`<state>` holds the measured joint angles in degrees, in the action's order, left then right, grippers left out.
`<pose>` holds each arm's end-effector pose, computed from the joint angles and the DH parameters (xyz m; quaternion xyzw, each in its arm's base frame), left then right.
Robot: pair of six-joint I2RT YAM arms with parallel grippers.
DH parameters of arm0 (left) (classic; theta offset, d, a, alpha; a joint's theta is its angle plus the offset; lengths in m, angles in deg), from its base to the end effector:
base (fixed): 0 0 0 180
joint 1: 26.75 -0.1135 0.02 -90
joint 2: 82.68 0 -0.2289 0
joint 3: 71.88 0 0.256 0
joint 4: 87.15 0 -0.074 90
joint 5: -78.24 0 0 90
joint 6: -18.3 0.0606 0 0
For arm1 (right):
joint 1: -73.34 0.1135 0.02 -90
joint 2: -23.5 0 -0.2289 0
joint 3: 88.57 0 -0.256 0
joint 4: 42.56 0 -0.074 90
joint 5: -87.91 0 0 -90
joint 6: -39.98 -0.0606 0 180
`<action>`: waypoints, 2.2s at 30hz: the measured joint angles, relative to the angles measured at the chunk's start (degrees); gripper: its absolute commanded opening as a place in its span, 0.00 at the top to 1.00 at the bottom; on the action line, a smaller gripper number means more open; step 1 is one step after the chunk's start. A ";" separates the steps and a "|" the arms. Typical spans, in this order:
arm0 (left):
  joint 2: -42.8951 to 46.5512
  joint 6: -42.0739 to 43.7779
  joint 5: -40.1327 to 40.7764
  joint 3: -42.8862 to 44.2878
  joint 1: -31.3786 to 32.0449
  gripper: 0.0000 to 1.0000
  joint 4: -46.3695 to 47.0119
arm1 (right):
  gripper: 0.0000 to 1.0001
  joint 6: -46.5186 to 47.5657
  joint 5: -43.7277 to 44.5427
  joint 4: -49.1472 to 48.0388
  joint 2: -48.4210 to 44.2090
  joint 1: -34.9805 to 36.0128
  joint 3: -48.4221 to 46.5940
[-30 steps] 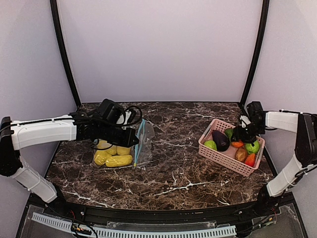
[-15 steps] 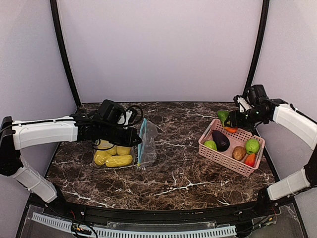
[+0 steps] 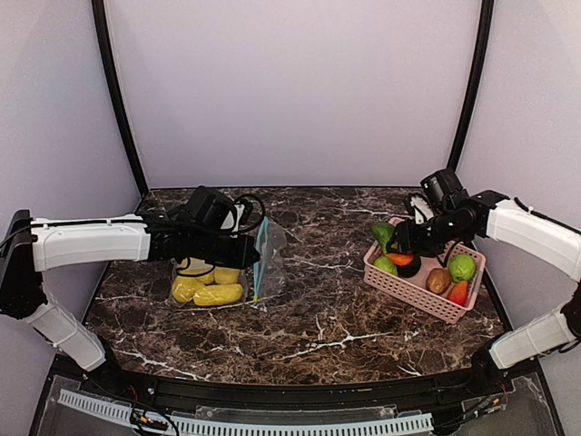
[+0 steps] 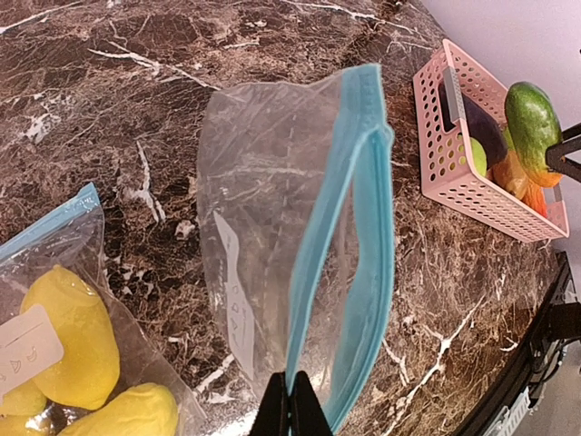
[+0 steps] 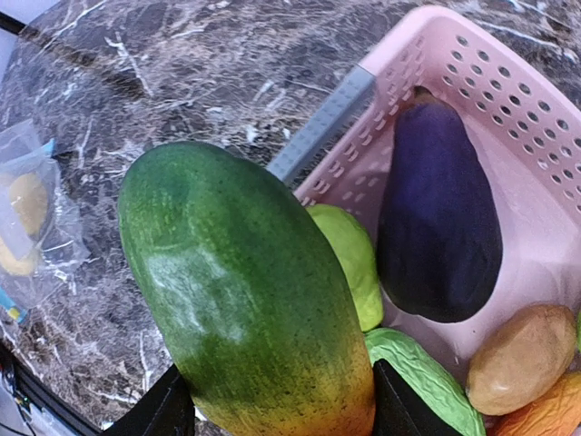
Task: Place the food in the zip-top bag and seal the zipper
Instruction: Place the fake fruit in the bin, then pass from the left arm to the right
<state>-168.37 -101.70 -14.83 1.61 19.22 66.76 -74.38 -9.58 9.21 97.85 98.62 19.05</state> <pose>0.2469 -0.2601 0.2043 0.1365 0.8892 -0.2873 0.3288 0.2619 0.1324 0.2170 -0.0279 0.9481 0.1867 0.2558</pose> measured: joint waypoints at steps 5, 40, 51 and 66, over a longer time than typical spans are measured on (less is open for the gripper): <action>0.83 -0.42 2.19 -0.13 0.81 0.99 0.17 | 0.50 -2.47 5.40 0.17 0.07 -0.02 3.43; 5.25 -21.79 1.51 -11.54 1.29 0.99 26.32 | 0.35 -7.30 13.35 -18.99 13.18 31.04 -11.15; 5.25 -23.41 1.90 -12.68 1.55 0.99 28.13 | 0.47 -4.24 16.94 -21.79 25.33 36.94 -22.80; 5.25 -23.85 3.13 -13.51 1.55 0.99 28.55 | 0.65 -3.32 22.95 -19.82 30.40 37.24 -24.50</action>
<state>-163.13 -125.54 -11.70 -11.89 20.77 95.31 -77.70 13.37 -10.62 128.25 135.87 -5.45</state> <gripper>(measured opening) 0.010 0.364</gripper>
